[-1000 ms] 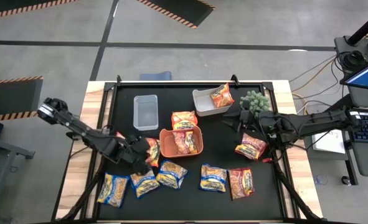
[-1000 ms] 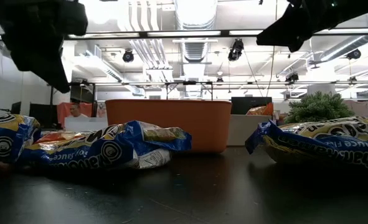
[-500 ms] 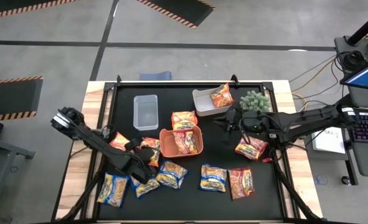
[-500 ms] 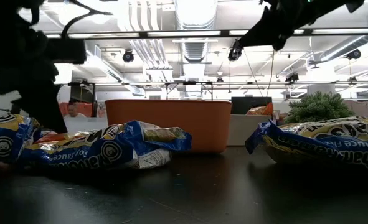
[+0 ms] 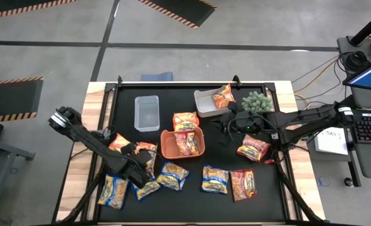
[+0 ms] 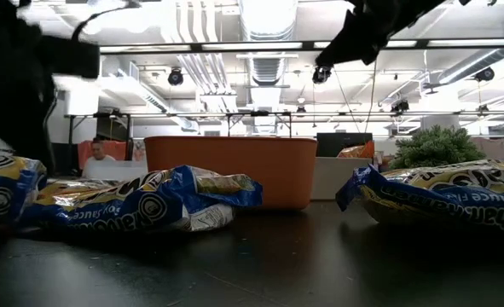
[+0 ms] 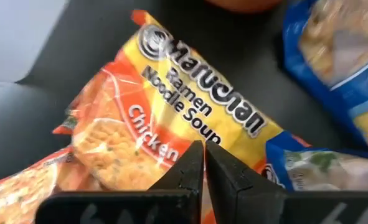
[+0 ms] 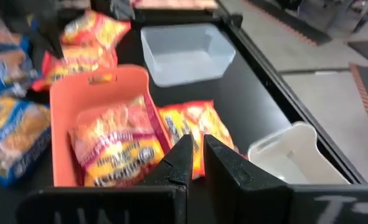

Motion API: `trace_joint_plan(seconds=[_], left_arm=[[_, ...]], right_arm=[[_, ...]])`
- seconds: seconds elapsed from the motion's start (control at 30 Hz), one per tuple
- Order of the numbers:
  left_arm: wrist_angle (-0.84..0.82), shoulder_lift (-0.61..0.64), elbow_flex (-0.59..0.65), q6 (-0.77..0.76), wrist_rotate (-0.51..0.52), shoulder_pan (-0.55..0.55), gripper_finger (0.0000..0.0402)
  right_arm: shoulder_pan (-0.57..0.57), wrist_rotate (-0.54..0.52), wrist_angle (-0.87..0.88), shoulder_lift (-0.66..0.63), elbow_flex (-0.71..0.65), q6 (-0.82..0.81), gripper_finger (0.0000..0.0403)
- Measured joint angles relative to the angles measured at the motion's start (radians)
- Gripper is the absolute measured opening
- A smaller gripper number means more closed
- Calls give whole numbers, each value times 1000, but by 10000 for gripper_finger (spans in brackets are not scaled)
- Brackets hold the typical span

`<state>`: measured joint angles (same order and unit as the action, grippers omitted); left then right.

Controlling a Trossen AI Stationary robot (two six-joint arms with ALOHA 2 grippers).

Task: Sort Maruchan noodles
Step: Put the middle orange noodle packet into the white bin

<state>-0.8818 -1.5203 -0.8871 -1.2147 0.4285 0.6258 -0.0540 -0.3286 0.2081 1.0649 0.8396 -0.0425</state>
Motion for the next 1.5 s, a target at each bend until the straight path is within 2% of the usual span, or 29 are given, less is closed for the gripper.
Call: trace_joint_plan(seconds=[0.2, 0.37, 0.47, 0.57, 0.73, 0.83, 1.0, 1.13, 1.33, 1.5], left_arm=[[18, 100, 2, -81, 22, 0, 0], [52, 142, 2, -57, 27, -2, 1], [70, 167, 2, -52, 5, -27, 18], [77, 197, 4, -51, -9, -60, 56], [62, 225, 14, -35, -11, -139, 150], [31, 227, 39, -108, -20, -211, 204], [33, 227, 104, -172, -149, -318, 257], [35, 242, 146, -164, -168, -344, 266], [46, 323, 219, -169, -170, -353, 255], [169, 402, 318, -212, -157, -353, 239]], right_arm=[[0, -1, 111, -29, 1, -10, 27], [0, -1, 143, -67, -32, 10, 27], [0, -1, 142, -98, -47, 33, 27], [0, -1, 143, -130, -54, 43, 27], [0, -2, 153, -178, -58, 57, 27], [0, -2, 154, -193, -60, 61, 27], [0, -2, 156, -196, -66, 83, 27], [0, -2, 155, -195, -67, 93, 27], [0, -2, 154, -193, -68, 99, 27], [0, -3, 150, -193, -68, 109, 27]])
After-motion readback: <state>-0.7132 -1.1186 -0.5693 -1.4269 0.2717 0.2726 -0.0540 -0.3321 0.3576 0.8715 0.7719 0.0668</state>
